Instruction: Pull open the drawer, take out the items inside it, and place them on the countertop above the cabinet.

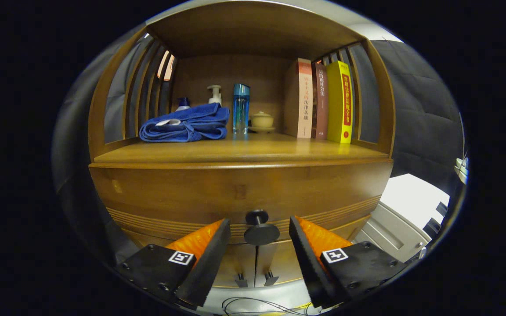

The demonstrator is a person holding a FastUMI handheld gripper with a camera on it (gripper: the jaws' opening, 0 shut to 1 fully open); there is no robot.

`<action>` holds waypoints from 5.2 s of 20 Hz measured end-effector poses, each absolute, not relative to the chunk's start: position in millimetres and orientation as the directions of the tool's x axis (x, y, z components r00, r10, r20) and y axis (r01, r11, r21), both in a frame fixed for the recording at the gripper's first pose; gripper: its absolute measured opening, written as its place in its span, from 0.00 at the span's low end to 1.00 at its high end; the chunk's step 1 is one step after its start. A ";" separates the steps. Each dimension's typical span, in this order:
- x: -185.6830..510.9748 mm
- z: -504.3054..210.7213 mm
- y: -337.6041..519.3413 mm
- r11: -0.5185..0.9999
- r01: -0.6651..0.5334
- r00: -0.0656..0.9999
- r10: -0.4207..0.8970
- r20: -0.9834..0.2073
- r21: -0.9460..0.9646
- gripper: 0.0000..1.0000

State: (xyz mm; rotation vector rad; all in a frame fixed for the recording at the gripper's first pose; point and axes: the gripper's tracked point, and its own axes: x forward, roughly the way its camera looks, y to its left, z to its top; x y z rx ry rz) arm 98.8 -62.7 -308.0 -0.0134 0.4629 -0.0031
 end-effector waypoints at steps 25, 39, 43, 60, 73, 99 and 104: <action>97.4 -303.8 -66.9 1.000 0.005 0.913 0.007 -0.409 0.028 0.47; 58.5 -286.7 -78.9 0.999 0.030 0.939 -0.019 -0.344 0.027 0.47; 39.3 -282.7 -81.6 1.000 0.021 0.938 -0.011 -0.345 0.024 0.43; -11.1 -286.3 -87.7 1.000 0.005 0.894 -0.004 -0.449 0.001 0.43; -46.3 -285.7 -94.3 1.000 -0.010 0.861 -0.003 -0.509 -0.022 0.43; -29.2 -158.8 -90.0 1.000 0.016 0.918 -0.023 -0.395 -0.022 0.96; 5.2 -157.4 -87.6 1.000 -0.008 0.909 0.004 -0.416 -0.008 0.98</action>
